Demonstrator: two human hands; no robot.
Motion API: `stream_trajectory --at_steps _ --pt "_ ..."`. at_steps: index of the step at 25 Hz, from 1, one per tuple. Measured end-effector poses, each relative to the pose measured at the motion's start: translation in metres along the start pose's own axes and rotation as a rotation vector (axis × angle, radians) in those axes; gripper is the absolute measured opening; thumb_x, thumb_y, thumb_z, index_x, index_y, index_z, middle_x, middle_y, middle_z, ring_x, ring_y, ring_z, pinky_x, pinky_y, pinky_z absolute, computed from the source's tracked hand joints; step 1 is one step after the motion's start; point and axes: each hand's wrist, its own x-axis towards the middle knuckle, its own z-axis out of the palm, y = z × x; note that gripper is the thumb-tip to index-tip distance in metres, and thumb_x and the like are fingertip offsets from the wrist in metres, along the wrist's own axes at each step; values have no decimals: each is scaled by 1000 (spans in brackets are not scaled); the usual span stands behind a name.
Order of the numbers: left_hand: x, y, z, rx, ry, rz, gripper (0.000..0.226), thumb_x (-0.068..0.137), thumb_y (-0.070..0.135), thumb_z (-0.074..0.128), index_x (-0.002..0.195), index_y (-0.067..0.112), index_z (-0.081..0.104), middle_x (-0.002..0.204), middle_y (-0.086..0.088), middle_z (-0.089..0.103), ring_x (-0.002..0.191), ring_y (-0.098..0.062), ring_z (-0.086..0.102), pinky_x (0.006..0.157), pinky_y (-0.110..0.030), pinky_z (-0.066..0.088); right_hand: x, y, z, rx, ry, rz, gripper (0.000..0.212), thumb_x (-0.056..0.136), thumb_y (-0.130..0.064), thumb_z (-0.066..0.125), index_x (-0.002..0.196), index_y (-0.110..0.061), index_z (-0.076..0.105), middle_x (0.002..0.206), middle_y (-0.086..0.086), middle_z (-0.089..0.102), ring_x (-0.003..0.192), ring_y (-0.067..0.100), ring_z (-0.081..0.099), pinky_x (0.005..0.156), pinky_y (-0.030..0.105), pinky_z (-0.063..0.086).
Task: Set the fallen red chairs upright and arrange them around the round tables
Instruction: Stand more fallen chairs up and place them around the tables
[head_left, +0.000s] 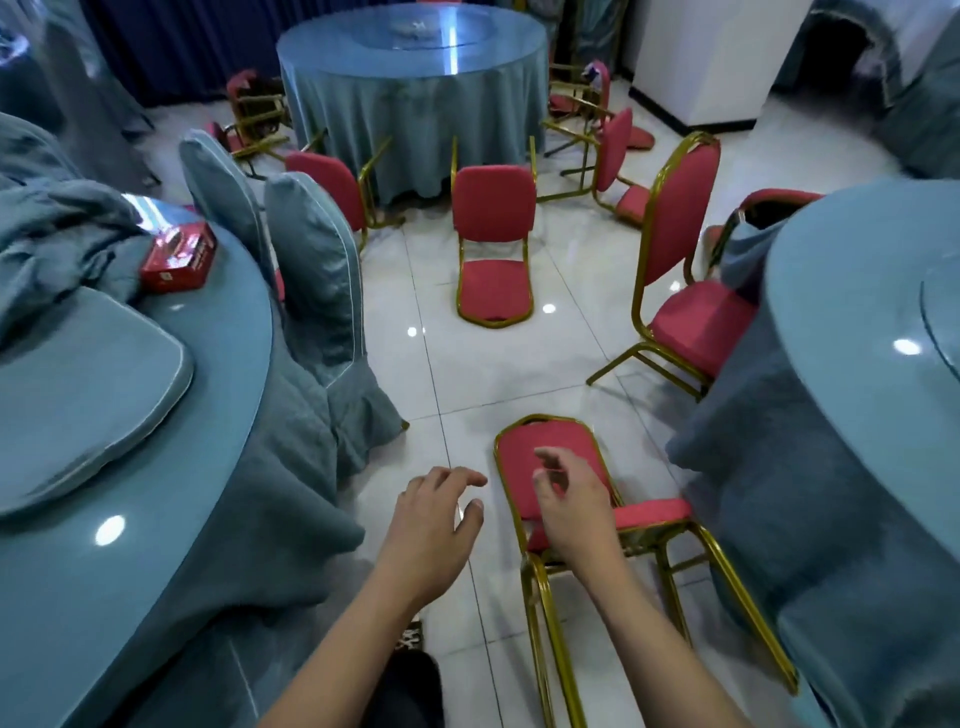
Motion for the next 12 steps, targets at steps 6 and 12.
stream_trajectory --at_steps 6,12 --pt "145 -52 -64 9 -52 105 28 102 34 46 129 35 55 130 16 52 125 -9 41 111 -30 33 128 -37 51 9 121 54 25 96 -22 58 120 -25 64 112 -10 63 105 6 59 95 27 48" --pt "281 -53 -83 16 -205 269 28 103 32 45 129 33 55 129 17 52 122 -8 41 108 -30 35 219 -43 60 52 291 208 22 96 -19 59 115 -28 64 107 -11 64 100 2 60 92 25 48"
